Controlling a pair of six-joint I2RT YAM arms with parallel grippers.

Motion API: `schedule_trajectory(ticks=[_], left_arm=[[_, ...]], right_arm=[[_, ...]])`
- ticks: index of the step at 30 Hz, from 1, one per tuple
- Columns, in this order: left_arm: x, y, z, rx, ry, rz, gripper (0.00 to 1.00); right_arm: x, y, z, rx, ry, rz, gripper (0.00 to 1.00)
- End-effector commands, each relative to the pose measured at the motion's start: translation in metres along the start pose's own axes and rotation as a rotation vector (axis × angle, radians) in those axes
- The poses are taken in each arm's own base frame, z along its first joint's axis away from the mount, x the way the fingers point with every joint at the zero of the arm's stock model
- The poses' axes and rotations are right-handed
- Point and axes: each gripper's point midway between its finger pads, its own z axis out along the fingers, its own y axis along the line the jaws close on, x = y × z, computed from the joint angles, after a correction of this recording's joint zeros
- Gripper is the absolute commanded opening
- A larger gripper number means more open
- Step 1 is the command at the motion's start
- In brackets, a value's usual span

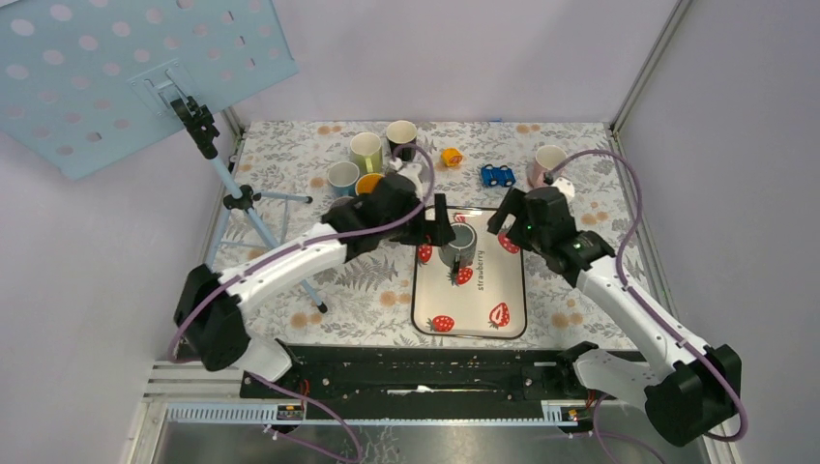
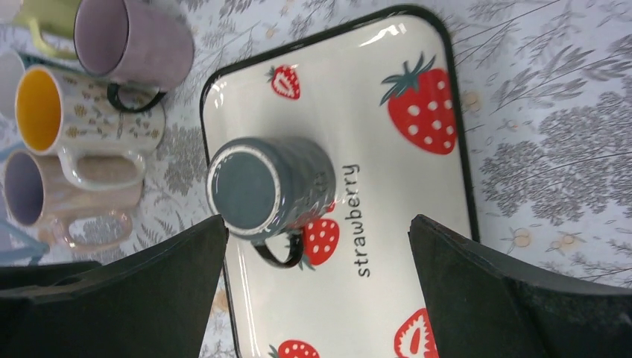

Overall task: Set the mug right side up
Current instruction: Place the cup at the center of the board, then turn over the cup on the tray.

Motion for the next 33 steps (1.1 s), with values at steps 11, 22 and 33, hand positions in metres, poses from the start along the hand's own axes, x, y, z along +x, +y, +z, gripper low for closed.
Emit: schedule_trajectory(ticks=[11, 22, 33], left_arm=[[0.066, 0.017, 0.093, -0.279, 0.129, 0.025, 0.79], [0.070, 0.017, 0.118, -0.324, 0.163, 0.077, 0.62], [0.078, 0.023, 0.125, -0.365, 0.189, 0.091, 0.53]], right_arm=[[-0.046, -0.018, -0.011, -0.060, -0.082, 0.060, 1.00], [-0.041, -0.017, -0.008, -0.091, -0.058, 0.056, 1.00], [-0.036, -0.016, -0.005, -0.112, -0.042, 0.059, 1.00]])
